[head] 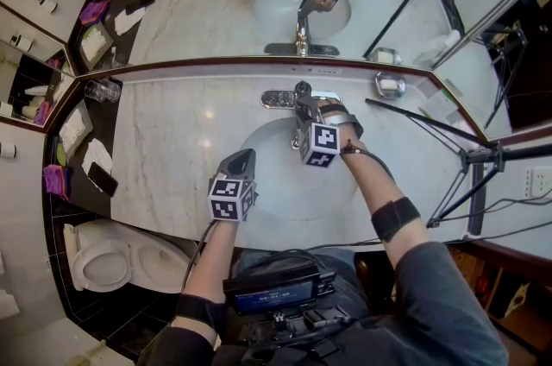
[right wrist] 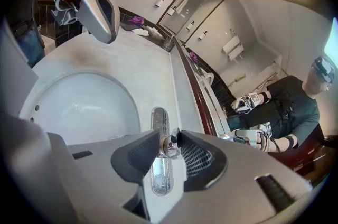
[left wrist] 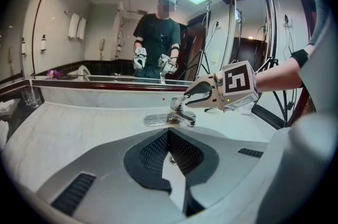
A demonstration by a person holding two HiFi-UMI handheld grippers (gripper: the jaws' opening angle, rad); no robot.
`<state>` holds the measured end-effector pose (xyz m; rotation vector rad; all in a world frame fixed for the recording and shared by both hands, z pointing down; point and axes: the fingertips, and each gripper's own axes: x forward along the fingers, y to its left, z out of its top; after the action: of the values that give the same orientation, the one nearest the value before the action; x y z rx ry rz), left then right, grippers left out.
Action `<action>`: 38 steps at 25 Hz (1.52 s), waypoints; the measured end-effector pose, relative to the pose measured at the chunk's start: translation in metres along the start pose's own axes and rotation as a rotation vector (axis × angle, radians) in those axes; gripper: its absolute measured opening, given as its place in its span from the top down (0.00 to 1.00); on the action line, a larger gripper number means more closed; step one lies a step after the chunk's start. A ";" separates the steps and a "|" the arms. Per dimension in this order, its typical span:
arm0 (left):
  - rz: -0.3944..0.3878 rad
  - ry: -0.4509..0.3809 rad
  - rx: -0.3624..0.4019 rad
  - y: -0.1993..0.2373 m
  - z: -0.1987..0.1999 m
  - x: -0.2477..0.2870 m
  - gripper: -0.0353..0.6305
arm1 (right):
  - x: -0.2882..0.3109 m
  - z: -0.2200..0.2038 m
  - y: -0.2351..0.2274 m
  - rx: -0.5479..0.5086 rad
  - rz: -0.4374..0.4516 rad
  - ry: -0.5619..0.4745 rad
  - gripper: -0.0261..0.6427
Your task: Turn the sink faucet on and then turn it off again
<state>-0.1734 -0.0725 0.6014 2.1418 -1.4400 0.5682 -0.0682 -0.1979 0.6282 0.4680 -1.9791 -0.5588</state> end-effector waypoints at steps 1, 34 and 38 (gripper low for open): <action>0.000 0.000 -0.001 0.000 0.000 0.000 0.94 | 0.000 0.000 0.000 -0.001 -0.003 0.002 0.77; 0.031 -0.007 -0.014 0.004 -0.006 -0.010 0.94 | 0.000 -0.003 0.033 0.040 -0.010 0.031 0.78; 0.038 -0.020 -0.006 0.006 -0.004 -0.018 0.94 | -0.012 -0.005 0.036 0.141 -0.011 0.022 0.79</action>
<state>-0.1860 -0.0589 0.5954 2.1254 -1.4938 0.5579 -0.0617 -0.1629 0.6422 0.5694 -2.0041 -0.4207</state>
